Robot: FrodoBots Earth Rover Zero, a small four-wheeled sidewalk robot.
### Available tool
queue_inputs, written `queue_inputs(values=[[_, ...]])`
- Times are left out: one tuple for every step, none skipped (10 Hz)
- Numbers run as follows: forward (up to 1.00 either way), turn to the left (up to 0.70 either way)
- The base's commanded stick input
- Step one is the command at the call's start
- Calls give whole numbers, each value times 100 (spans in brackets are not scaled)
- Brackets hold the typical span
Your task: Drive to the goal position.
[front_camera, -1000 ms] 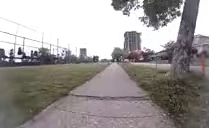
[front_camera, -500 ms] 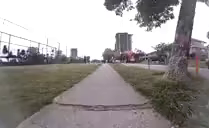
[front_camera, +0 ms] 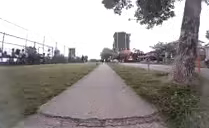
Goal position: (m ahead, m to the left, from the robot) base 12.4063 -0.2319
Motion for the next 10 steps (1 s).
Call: queue_inputs(values=[[70,0],[70,0],[70,0],[70,0],[70,0],[70,0],[70,0],[70,0],[70,0],[70,0]])
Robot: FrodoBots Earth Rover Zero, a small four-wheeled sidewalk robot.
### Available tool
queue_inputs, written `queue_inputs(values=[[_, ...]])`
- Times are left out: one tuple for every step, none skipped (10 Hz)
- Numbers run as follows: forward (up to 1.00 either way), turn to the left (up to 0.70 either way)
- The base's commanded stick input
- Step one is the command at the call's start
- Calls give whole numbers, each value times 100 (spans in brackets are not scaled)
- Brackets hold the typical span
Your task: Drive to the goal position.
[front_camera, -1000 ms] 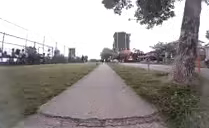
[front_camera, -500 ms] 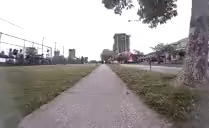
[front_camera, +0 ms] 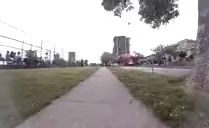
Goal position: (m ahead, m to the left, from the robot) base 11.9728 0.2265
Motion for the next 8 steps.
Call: queue_inputs(values=[[70,0],[70,0],[70,0],[70,0],[70,0],[70,0],[70,0],[70,0]])
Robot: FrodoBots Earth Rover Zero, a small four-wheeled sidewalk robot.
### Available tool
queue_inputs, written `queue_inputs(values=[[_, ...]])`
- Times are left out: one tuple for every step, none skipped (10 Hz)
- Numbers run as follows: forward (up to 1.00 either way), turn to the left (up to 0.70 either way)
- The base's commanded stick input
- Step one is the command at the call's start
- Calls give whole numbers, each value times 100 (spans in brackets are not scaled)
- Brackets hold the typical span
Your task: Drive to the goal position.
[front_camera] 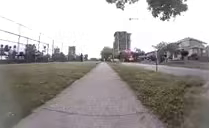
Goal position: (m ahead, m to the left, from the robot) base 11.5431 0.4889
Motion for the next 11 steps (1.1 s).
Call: queue_inputs(values=[[70,0],[70,0],[70,0],[70,0],[70,0],[70,0],[70,0],[70,0],[70,0],[70,0],[70,0]])
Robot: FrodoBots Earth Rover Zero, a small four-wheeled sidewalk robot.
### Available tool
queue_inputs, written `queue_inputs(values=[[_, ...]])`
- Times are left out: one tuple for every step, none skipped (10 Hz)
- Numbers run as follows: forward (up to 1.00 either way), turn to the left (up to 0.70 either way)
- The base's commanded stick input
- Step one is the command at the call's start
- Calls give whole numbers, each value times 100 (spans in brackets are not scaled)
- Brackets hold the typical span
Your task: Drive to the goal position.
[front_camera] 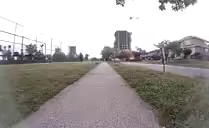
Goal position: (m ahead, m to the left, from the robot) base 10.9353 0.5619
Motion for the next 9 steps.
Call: queue_inputs(values=[[70,0],[70,0],[70,0],[70,0],[70,0],[70,0],[70,0],[70,0],[70,0]])
